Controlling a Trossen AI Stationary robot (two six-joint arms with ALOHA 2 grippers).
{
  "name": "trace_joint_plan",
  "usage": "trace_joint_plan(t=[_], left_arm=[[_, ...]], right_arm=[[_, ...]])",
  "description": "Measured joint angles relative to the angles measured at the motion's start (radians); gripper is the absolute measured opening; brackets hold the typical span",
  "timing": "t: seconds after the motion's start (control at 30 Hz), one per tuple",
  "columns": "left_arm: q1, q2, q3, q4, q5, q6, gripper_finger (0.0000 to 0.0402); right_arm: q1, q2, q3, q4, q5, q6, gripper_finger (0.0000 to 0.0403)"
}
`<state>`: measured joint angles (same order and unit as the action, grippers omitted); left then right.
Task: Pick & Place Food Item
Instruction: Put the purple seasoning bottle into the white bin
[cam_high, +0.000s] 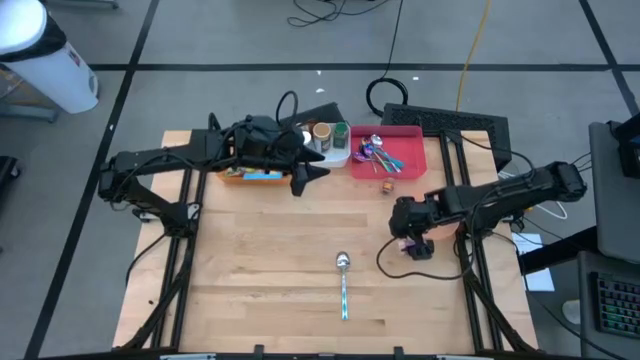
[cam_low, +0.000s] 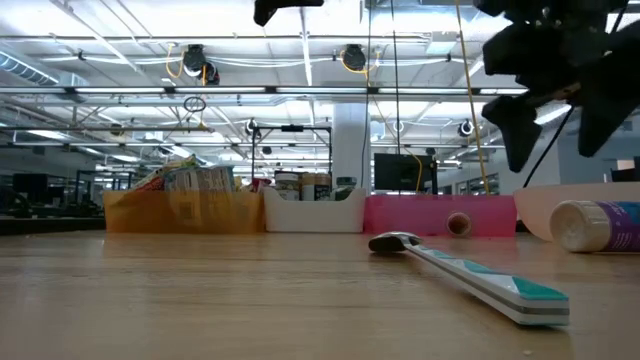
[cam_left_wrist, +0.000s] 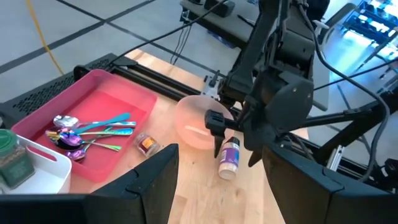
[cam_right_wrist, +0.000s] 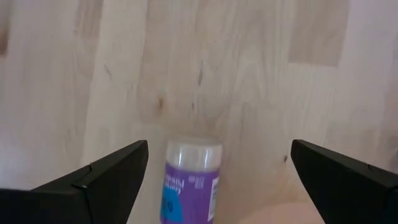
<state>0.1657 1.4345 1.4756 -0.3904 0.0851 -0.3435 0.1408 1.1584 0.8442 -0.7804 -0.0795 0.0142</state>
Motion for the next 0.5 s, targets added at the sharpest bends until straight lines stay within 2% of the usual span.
trace_joint_plan(t=[0.2,0.5], left_arm=[[-0.013,0.000,0.000,0.000,-0.017,-0.001,0.0241],[-0.013,0.000,0.000,-0.001,-0.035,-0.007,0.0241]], right_arm=[[0.045,0.027,-0.025,-0.011,0.002,0.000,0.0391],[0.086,0.184,-0.026,0.003,0.057,0.000,0.0391]])
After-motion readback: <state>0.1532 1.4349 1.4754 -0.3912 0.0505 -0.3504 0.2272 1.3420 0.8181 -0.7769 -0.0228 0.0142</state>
